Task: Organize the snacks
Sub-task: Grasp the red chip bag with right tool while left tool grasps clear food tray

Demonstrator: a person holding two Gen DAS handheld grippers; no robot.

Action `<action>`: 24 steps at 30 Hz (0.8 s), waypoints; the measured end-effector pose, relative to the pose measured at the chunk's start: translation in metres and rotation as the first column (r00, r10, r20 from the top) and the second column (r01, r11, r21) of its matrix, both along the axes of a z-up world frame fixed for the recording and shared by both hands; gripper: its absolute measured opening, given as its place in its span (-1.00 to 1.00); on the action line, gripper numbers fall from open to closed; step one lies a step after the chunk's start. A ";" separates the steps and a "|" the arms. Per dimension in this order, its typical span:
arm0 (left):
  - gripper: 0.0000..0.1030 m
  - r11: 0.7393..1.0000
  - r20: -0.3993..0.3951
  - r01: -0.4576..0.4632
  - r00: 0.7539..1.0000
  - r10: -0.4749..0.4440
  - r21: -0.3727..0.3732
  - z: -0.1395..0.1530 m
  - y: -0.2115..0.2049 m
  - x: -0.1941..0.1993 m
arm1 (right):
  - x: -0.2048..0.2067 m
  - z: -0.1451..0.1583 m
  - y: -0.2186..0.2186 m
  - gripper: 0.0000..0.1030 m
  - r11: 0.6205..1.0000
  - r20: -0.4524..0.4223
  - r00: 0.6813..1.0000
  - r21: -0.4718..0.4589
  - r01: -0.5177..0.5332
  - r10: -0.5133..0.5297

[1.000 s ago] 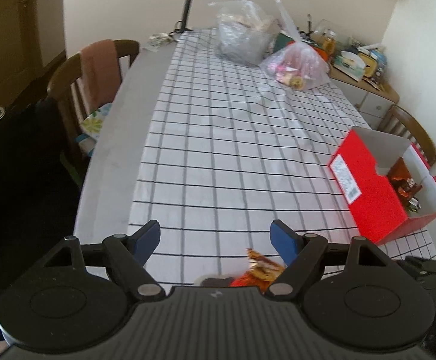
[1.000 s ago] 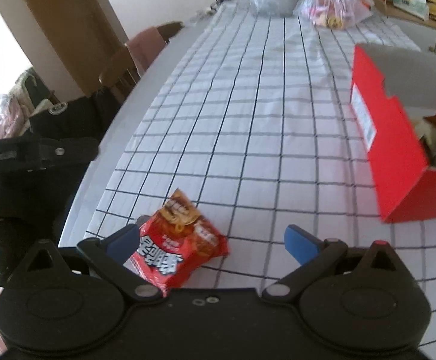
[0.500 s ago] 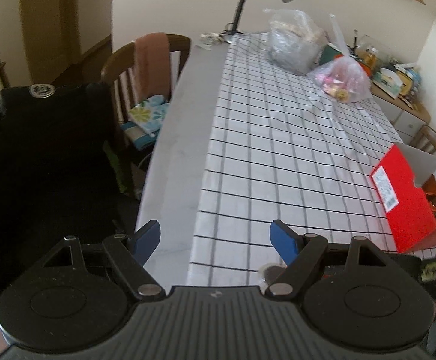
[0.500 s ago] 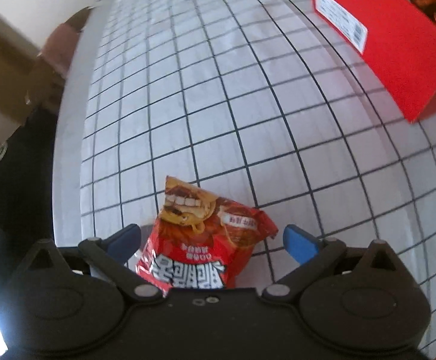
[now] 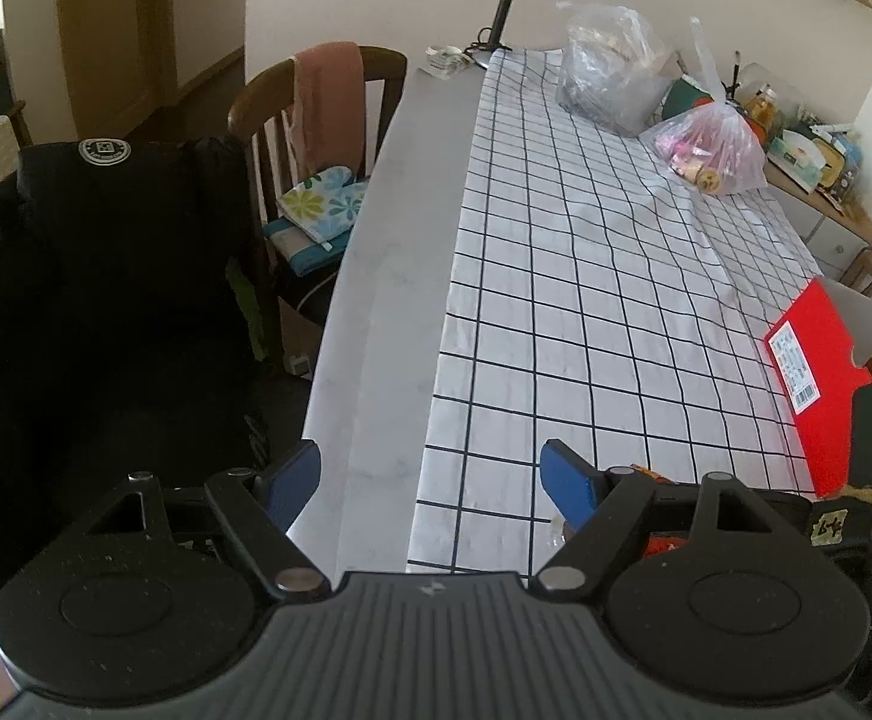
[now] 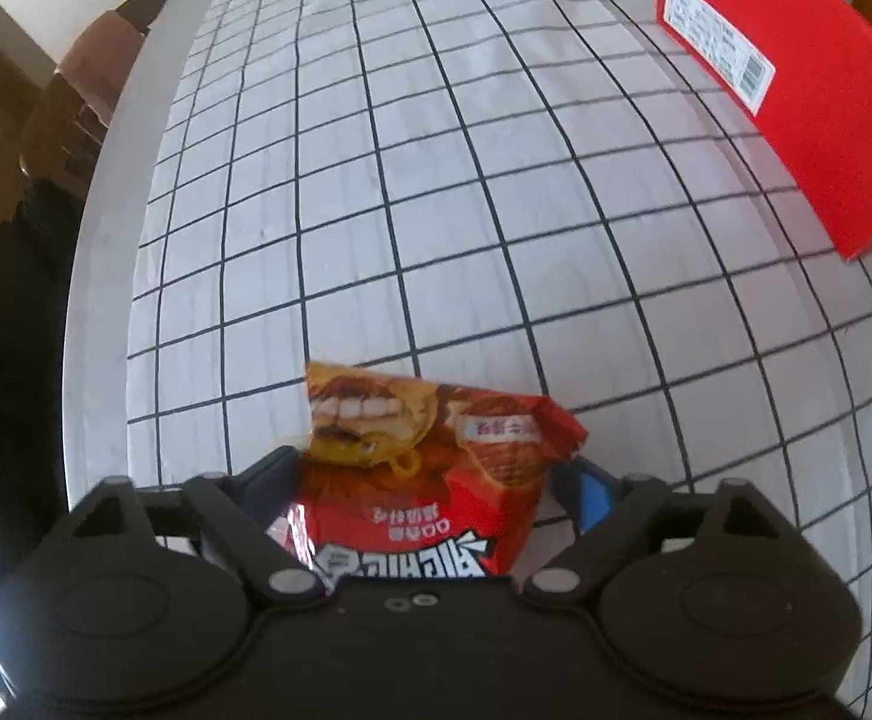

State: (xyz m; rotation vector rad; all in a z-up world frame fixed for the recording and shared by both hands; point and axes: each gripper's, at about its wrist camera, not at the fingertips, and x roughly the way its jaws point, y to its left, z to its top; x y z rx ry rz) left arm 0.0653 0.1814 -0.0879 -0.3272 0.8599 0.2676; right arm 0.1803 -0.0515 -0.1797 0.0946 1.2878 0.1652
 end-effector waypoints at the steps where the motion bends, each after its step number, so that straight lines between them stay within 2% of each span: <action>1: 0.56 1.000 -0.002 0.007 1.000 -0.007 0.001 -0.001 -0.001 0.001 | 0.001 0.001 -0.001 0.53 1.000 0.002 1.000 0.003 -0.008 0.008; 6: 0.56 0.996 -0.016 0.085 0.996 -0.085 0.011 -0.009 -0.012 0.008 | 0.002 0.007 -0.015 0.28 0.998 0.004 0.999 0.060 -0.035 0.035; 10: 0.56 0.978 -0.039 0.204 0.979 -0.202 0.044 -0.019 -0.030 0.017 | 0.001 0.010 -0.033 0.26 0.996 0.005 1.000 0.083 -0.024 0.023; 17: 0.56 0.905 -0.092 0.419 0.906 -0.412 0.069 -0.043 -0.072 0.040 | 0.006 0.015 -0.077 0.26 0.992 0.006 1.000 0.125 0.012 -0.013; 20: 0.56 0.880 -0.122 0.470 0.879 -0.460 0.065 -0.057 -0.090 0.051 | 0.004 0.018 -0.096 0.26 0.991 0.007 1.000 0.130 0.029 -0.031; 22: 0.56 0.887 -0.146 0.459 0.882 -0.448 0.050 -0.065 -0.095 0.059 | 0.003 0.021 -0.104 0.26 0.991 0.016 0.999 0.128 0.038 -0.041; 24: 0.56 0.907 -0.158 0.421 0.897 -0.412 0.023 -0.072 -0.097 0.066 | 0.002 0.023 -0.111 0.26 0.990 0.025 0.998 0.134 0.047 -0.051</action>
